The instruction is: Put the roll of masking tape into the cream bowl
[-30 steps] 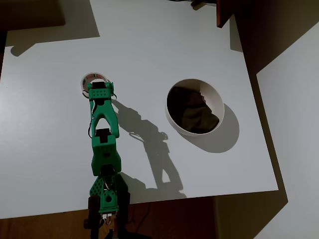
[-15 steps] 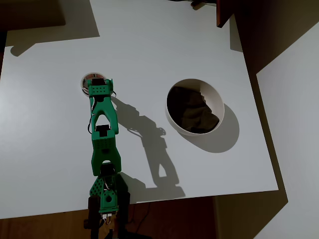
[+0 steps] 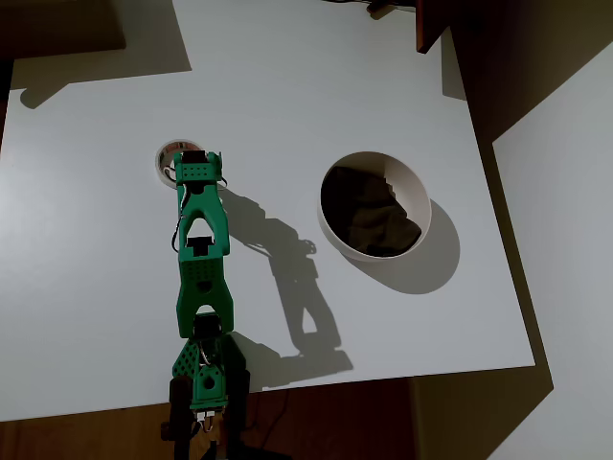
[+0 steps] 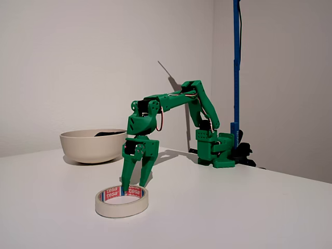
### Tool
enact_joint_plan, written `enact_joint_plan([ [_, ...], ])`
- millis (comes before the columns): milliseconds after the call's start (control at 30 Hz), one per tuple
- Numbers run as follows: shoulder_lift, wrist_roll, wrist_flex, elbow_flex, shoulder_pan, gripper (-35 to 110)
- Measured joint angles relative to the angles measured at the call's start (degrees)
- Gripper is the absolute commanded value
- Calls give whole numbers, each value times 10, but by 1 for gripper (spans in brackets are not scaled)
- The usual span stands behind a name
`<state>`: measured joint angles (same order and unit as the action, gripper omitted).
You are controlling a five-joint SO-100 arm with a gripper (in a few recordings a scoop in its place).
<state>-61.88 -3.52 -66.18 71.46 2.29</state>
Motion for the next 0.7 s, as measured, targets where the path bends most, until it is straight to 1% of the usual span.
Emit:
enact_joint_plan([
  [167,12,0,1,-6,1,15],
  [300,19,-5,-5,-14,1,11],
  [500,19,-4,-13,-15,-7,-7],
  [700,19,-6,-25,-15,-12,-8],
])
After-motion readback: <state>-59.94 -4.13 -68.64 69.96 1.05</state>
